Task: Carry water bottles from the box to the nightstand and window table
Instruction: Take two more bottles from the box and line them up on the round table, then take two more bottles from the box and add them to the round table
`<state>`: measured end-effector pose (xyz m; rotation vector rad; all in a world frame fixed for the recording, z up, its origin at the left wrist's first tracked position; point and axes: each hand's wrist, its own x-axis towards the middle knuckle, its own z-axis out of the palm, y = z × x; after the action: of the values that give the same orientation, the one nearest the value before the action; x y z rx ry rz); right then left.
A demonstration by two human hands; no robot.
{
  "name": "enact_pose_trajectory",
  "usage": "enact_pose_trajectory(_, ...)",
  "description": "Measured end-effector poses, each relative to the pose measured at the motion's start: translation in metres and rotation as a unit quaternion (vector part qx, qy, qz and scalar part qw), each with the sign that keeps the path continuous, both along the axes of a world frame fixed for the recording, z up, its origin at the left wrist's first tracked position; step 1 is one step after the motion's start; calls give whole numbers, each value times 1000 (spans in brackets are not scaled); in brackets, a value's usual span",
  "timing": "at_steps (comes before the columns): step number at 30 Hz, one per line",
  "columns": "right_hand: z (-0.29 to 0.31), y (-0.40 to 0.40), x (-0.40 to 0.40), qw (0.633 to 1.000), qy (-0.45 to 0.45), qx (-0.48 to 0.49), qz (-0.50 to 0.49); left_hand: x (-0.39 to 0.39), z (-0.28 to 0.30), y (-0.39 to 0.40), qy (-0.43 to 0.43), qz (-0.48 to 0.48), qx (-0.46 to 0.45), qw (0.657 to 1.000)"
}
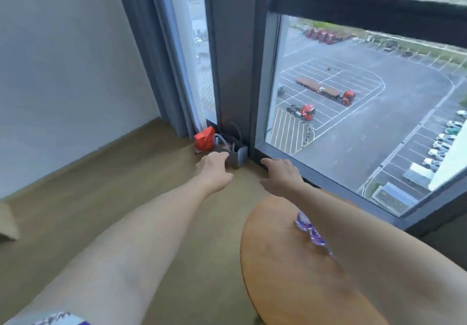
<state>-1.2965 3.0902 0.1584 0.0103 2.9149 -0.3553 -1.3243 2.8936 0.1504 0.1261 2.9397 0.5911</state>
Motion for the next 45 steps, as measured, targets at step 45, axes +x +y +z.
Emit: enact_pose_trajectory(45,-7,-1224,532,474,-8,4,881,704,1,-953,-86,853,-23,514)
